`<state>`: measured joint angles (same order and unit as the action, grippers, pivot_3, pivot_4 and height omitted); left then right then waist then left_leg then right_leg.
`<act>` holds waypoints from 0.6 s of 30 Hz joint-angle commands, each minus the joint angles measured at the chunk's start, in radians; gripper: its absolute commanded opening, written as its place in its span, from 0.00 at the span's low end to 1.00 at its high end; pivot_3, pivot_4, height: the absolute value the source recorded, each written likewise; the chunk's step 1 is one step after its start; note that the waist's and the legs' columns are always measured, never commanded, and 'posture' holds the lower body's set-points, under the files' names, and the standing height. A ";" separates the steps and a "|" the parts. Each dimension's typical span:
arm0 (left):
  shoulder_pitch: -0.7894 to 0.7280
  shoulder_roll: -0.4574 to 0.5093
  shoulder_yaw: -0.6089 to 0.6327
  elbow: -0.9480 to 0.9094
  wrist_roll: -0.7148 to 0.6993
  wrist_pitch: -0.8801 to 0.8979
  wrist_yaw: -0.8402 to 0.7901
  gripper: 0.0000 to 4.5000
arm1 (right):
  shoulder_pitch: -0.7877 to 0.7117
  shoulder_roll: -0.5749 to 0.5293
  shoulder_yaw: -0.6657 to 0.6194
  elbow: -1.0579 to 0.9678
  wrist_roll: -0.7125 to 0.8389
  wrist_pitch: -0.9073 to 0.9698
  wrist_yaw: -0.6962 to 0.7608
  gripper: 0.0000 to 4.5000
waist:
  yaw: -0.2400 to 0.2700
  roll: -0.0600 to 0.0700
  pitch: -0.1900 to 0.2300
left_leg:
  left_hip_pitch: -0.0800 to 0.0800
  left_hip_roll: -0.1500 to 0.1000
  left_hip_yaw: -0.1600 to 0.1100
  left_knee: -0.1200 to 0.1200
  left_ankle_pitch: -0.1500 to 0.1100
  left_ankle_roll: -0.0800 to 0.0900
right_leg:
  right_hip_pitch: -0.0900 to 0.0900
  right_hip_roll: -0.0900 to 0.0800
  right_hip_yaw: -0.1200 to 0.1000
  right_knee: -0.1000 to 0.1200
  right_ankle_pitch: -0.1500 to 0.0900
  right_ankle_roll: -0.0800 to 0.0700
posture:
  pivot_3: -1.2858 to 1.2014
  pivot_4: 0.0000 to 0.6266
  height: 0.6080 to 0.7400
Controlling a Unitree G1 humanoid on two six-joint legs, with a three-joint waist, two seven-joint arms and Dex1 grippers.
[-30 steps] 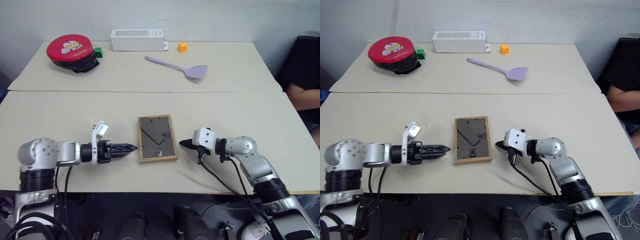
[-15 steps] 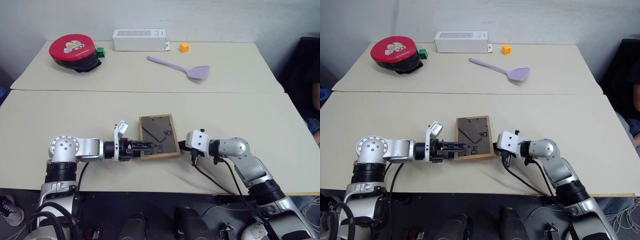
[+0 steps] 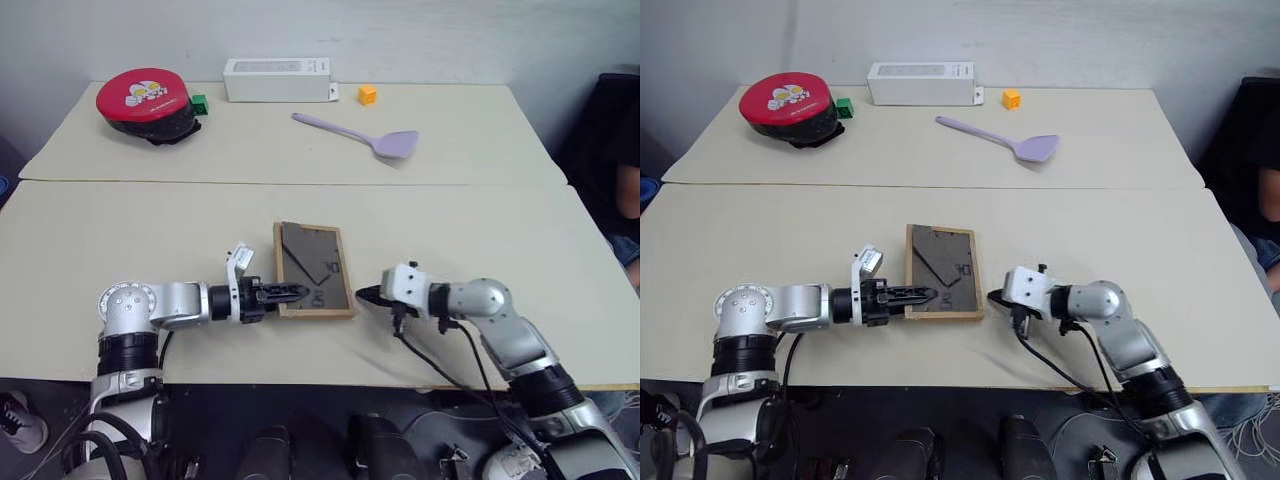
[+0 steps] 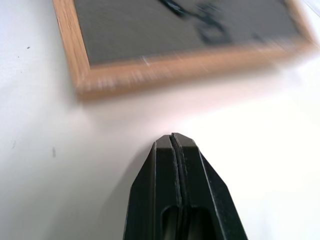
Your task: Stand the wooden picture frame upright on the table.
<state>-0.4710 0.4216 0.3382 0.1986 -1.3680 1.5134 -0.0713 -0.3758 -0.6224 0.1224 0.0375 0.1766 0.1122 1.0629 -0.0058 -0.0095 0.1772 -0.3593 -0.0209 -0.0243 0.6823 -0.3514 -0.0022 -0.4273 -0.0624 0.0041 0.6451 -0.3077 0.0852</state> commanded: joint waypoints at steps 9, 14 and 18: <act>0.160 0.146 -0.345 -0.294 0.543 -0.664 -0.636 0.28 | -0.228 0.104 0.011 -0.178 0.319 0.472 0.013 0.80 | -0.009 0.001 0.000 | 0.003 0.001 0.000 -0.003 0.002 -0.003 | 0.002 0.001 0.000 0.000 -0.001 -0.002 | 0.52 0.24 1.00; 0.165 0.150 -0.378 -0.298 0.598 -0.708 -0.702 0.28 | -0.303 0.175 0.073 -0.111 0.273 0.464 -0.008 0.88 | 0.006 0.001 0.000 | -0.002 0.001 -0.002 -0.002 0.000 0.000 | 0.000 0.000 -0.001 -0.002 0.000 -0.001 | 0.52 0.24 1.00; 0.155 0.135 -0.372 -0.276 0.612 -0.713 -0.705 0.28 | -0.320 0.219 0.112 -0.099 0.267 0.430 0.020 0.88 | 0.002 0.001 0.000 | -0.002 0.000 -0.002 -0.001 -0.001 0.002 | 0.000 -0.001 -0.001 -0.003 0.000 -0.001 | 0.52 0.24 1.00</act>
<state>-0.3167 0.5627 -0.0103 -0.0660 -0.7942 0.8032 -0.7753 -0.6842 -0.4189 0.2168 -0.0564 0.4446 0.5600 1.0762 -0.0037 -0.0089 0.1768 -0.3615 -0.0206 -0.0260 0.6815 -0.3524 -0.0005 -0.4276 -0.0633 0.0034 0.6427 -0.3078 0.0846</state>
